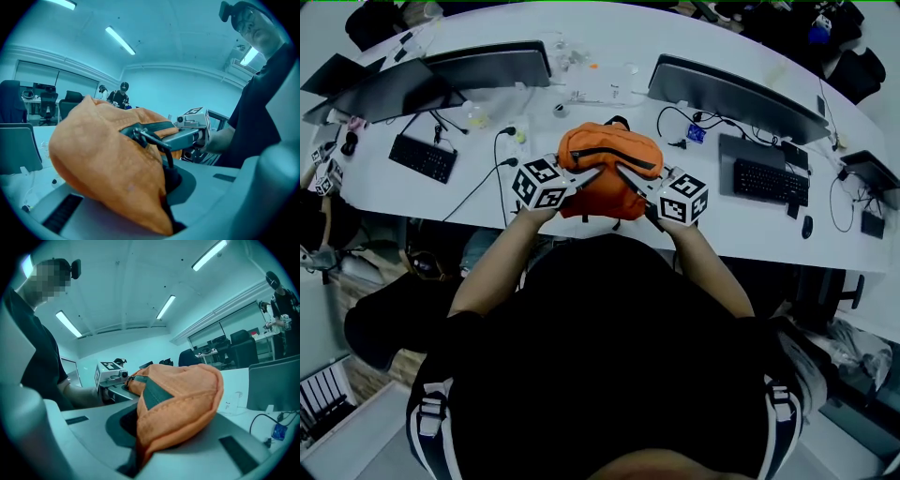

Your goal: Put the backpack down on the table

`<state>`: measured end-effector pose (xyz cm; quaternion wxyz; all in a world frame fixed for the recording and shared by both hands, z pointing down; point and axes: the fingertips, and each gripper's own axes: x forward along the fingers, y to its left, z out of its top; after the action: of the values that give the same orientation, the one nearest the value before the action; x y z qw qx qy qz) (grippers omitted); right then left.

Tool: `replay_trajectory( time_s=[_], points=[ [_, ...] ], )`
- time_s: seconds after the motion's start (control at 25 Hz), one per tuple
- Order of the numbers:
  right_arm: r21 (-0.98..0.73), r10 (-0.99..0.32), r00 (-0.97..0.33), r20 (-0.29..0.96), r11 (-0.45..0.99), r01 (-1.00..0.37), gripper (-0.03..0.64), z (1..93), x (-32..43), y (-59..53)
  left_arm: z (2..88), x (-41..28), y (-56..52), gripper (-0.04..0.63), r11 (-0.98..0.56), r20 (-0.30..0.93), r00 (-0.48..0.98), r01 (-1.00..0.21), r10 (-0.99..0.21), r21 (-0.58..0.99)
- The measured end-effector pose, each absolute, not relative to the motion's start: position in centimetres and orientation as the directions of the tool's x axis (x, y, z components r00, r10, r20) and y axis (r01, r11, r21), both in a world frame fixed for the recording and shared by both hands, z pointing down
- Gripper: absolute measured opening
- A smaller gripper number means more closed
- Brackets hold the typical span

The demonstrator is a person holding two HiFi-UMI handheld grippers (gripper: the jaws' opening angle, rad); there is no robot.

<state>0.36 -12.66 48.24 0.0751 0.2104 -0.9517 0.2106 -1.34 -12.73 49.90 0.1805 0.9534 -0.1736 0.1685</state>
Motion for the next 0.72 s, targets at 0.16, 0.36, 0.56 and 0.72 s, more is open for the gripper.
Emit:
replay_trajectory(
  time_s=[0.16,0.36,0.56,0.72],
  points=[
    [-0.372,-0.403,-0.885,0.234,0.804,-0.464,0.025,48.3,0.6,-13.0,49.9,-1.2,-13.0,0.03,-0.893,0.379,0.897,-0.349,-0.229,0.286],
    [-0.381,-0.441,-0.865,0.24,0.777,-0.501,0.025,48.7,0.9,-13.3,50.3,-0.9,-13.3,0.031,-0.907,0.38,0.908,-0.301,-0.179,0.293],
    [-0.383,-0.47,-0.846,0.251,0.754,-0.533,0.025,49.0,1.0,-13.4,50.6,-0.8,-13.5,0.029,-0.914,0.378,0.916,-0.26,-0.133,0.31],
    [-0.389,-0.482,-0.835,0.263,0.739,-0.55,0.025,49.5,1.1,-13.5,51.1,-0.6,-13.6,0.029,-0.916,0.374,0.922,-0.236,-0.105,0.325]
  ],
)
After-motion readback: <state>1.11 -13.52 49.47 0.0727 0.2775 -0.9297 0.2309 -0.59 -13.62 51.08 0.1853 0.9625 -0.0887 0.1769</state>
